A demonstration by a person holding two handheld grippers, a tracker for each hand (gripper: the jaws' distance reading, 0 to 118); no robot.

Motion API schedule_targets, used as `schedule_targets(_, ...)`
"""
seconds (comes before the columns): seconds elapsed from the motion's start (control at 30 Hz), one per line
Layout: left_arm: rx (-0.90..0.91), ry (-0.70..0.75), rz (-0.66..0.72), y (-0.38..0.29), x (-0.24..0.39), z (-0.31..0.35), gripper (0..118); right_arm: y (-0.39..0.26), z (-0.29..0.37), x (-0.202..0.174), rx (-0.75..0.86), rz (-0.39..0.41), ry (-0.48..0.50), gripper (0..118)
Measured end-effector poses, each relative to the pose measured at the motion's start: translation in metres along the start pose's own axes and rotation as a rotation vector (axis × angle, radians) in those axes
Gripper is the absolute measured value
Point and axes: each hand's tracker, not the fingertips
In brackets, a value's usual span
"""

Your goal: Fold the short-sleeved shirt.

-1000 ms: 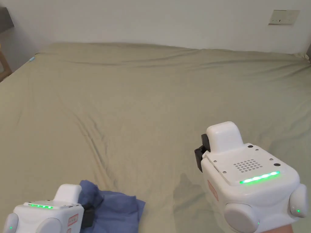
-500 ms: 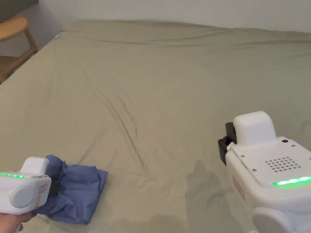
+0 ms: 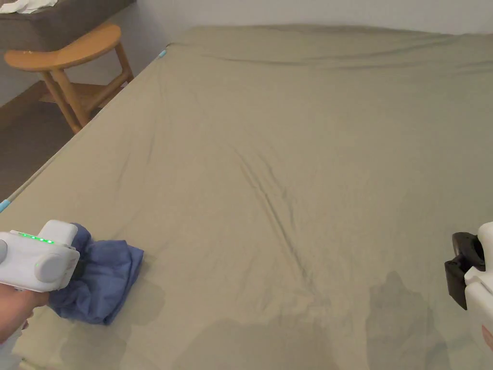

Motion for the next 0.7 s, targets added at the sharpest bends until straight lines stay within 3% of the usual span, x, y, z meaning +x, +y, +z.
schedule_targets(0.07, 0.035, 0.091, 0.074, 0.008, -0.009, 0.015, 91, 0.003, 0.003, 0.004, 0.004, -0.001, 0.005, 2)
schedule_targets(0.1, 0.108, 0.053, 0.131, 0.013, -0.022, 0.022, 115, 0.005, 0.006, 0.007, 0.013, 0.0, 0.003, 2)
schedule_targets(0.27, 0.429, -0.147, 0.426, 0.034, -0.036, 0.118, 112, 0.019, 0.026, 0.03, 0.073, 0.01, -0.02, 2)
schedule_targets(0.4, 0.68, -0.234, 0.418, 0.045, -0.003, 0.202, 112, 0.04, 0.054, 0.054, 0.176, -0.006, -0.042, 2)
schedule_targets(0.5, 0.842, -0.248, 0.39, 0.04, 0.045, 0.272, 107, 0.057, 0.081, 0.07, 0.258, 0.026, -0.086, 2)
schedule_targets(0.6, 0.961, -0.285, 0.395, 0.028, 0.099, 0.331, 88, 0.068, 0.11, 0.086, 0.337, 0.024, -0.117, 2)
schedule_targets(0.67, 1.007, -0.298, 0.4, 0.021, 0.134, 0.364, 66, 0.07, 0.127, 0.093, 0.375, 0.02, -0.138, 2)
schedule_targets(0.7, 1.025, -0.304, 0.392, 0.017, 0.152, 0.378, 50, 0.07, 0.135, 0.095, 0.391, 0.022, -0.15, 2)
